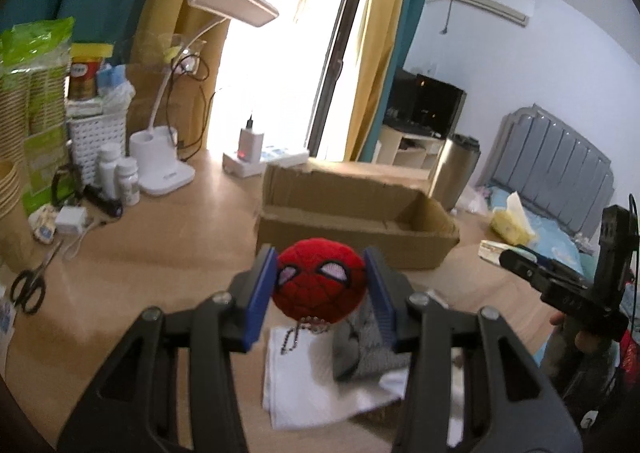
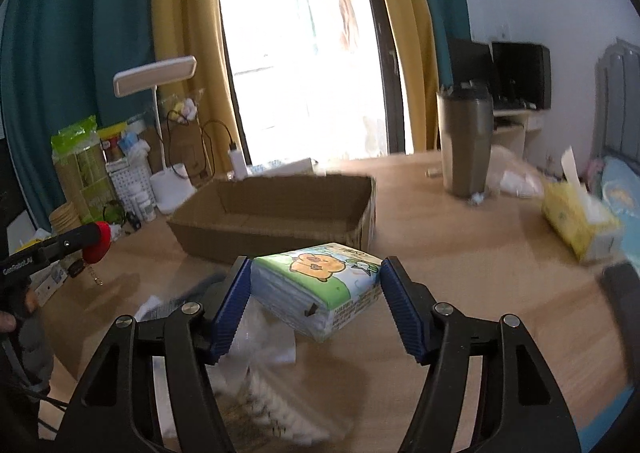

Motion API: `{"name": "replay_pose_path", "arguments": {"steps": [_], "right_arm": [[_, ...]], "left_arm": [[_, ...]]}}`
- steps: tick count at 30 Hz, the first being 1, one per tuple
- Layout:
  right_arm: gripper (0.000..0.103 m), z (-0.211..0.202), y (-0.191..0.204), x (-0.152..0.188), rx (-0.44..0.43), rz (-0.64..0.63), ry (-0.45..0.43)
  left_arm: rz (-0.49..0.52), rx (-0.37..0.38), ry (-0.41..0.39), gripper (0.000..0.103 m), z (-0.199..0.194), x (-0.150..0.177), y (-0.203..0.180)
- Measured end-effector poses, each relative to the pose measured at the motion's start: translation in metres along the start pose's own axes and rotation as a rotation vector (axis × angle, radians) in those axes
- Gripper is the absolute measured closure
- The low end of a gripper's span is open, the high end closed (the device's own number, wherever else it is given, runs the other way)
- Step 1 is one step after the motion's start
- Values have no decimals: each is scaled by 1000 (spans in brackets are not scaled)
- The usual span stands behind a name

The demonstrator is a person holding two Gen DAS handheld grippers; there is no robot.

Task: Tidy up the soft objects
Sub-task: 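Drop the red plush and tissue pack into the cardboard box with both tools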

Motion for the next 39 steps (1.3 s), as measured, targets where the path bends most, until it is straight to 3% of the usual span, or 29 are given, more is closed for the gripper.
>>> {"name": "replay_pose_path", "arguments": {"steps": [16,24,34,39], "right_arm": [[34,56,-5,-45,-24,-89,-41],[34,88,-7,-52,-36,-113,-5],[34,123,-4,-47,-60,-116,78],[31,129,-7,-44,-49,-108,103]], "left_arm": [[110,18,35,57,70,-44,2],[187,-11,51,57,104,-48,-6],[152,10,135,55,136,-43,-1],[155,-5,162,50,141,-41,-3]]}}
Point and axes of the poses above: each gripper's, at about its wrist camera, not at the fingertips, and z roughly the way its jaws point, y to its left, x to its underside, the point moved 2 cm from there along z, roughly the way its jaws point, and after that the axes turned 11 degrees about -z, right-handed, at the moved point
